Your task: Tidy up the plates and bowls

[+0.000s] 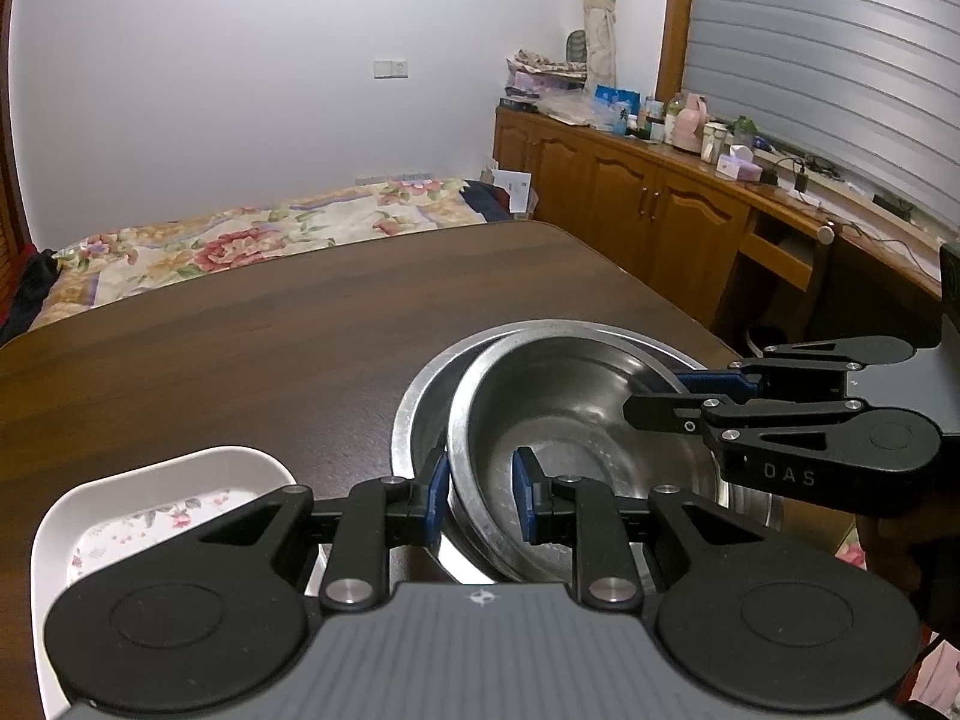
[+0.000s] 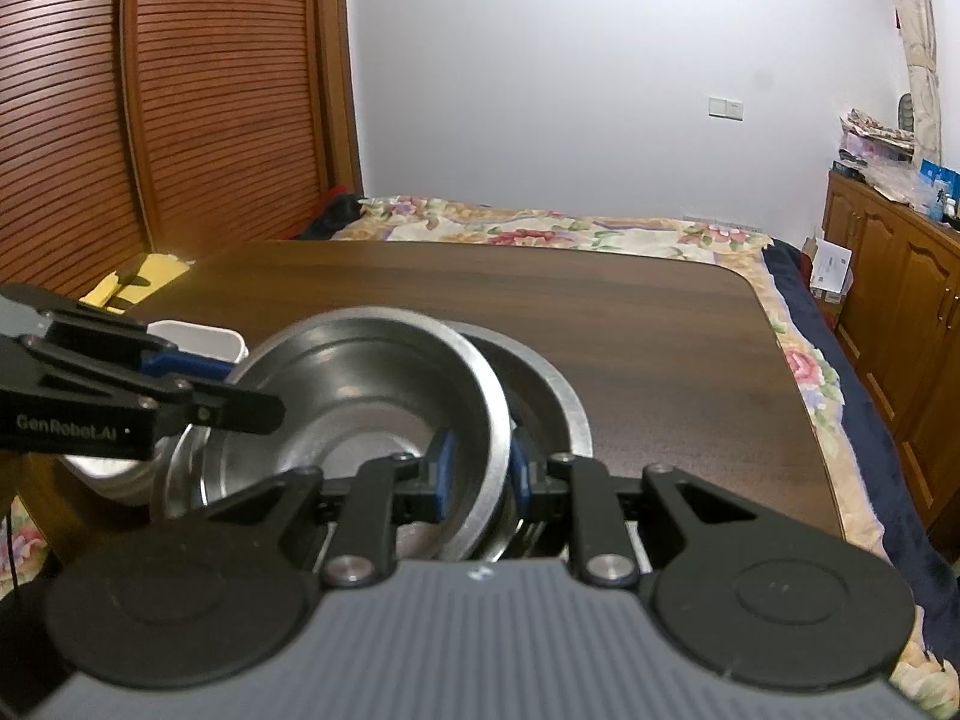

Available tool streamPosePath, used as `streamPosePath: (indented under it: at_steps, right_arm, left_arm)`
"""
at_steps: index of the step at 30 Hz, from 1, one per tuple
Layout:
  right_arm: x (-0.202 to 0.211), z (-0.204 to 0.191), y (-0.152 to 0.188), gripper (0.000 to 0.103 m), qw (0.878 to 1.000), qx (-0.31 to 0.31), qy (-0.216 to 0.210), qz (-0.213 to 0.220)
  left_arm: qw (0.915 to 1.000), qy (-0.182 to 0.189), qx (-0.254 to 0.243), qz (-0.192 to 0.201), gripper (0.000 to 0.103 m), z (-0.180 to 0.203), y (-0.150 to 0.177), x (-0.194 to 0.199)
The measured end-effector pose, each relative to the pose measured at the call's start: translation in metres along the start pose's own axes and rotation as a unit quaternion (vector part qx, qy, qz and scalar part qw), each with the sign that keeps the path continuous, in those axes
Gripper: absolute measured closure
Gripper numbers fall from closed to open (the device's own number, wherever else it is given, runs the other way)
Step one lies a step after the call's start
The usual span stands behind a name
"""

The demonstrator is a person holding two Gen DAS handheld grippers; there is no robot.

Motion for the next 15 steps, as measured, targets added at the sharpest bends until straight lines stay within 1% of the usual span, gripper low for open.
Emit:
streamPosePath:
  at_steps: [15]
  right_arm:
    - [0.0042, 0.0051, -0.0035, 0.08, 1.0, -0.016, -0.001, 0.009]
  left_arm:
    - [0.9998, -0.002, 0.008, 0.02, 0.078, -0.0038, -0.0055, 0.0108]
Point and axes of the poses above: each gripper's, at about its wrist camera, not at the fingertips, and x roughly against the way its jaws point, z to its right, y to its underside, the point moved 10 cm from there along -x, roughly the way its jaws point, and after that the axes turned 7 degrees about y, right-handed, at the moved point
